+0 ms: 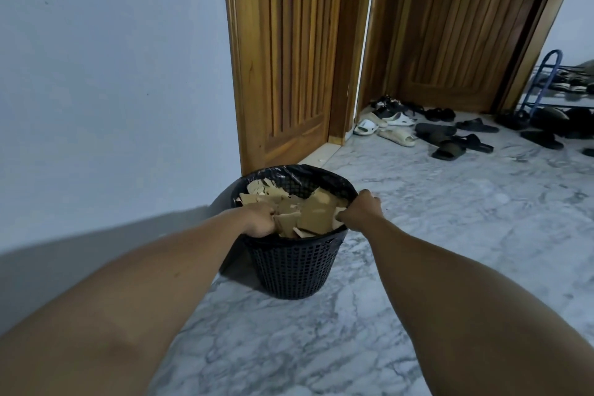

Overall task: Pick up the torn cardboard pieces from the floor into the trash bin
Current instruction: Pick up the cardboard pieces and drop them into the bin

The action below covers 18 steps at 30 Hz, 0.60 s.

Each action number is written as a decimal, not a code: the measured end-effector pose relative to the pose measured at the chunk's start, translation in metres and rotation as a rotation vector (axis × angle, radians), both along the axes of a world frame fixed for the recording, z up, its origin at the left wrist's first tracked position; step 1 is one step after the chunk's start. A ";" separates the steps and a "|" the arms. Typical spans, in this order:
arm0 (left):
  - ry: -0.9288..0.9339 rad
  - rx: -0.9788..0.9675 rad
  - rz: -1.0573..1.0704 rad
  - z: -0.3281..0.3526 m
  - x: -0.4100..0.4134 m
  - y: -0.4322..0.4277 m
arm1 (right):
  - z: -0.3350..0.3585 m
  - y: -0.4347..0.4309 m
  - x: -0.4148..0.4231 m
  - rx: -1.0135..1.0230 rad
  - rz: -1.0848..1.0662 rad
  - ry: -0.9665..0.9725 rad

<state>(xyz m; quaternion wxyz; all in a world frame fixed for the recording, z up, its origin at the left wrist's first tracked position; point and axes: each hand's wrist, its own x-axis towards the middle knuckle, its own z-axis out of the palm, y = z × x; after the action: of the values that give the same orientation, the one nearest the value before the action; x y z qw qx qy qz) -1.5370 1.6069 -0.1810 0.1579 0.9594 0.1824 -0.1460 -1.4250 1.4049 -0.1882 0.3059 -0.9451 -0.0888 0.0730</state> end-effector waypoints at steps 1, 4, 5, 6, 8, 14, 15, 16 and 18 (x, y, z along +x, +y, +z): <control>-0.057 0.045 0.039 -0.003 0.002 0.003 | -0.001 0.003 -0.003 -0.040 -0.007 -0.034; -0.144 0.164 0.107 -0.016 0.011 0.015 | 0.005 0.018 -0.011 -0.145 0.153 -0.240; -0.120 0.174 0.091 -0.019 0.014 0.015 | 0.008 0.025 -0.014 -0.155 0.255 -0.253; -0.081 0.171 0.090 -0.019 0.013 0.012 | 0.008 0.034 -0.016 -0.171 0.369 -0.246; -0.008 0.174 0.101 -0.020 0.009 0.002 | 0.003 0.047 -0.019 -0.241 0.553 -0.171; 0.035 0.118 -0.110 -0.017 0.014 0.005 | -0.022 0.063 -0.003 -0.454 0.570 -0.054; 0.005 0.110 -0.139 -0.020 0.013 0.008 | -0.022 0.065 0.002 -0.448 0.573 -0.043; -0.038 0.076 -0.135 -0.021 0.012 0.012 | -0.022 0.067 0.007 -0.444 0.573 -0.046; -0.186 0.065 -0.074 -0.017 0.017 0.017 | -0.022 0.070 0.015 -0.438 0.548 -0.068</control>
<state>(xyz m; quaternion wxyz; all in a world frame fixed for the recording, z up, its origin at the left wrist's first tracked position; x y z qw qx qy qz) -1.5197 1.6238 -0.1976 0.1376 0.9795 0.1363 -0.0563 -1.4097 1.4746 -0.2106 0.0619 -0.9312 -0.3315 0.1383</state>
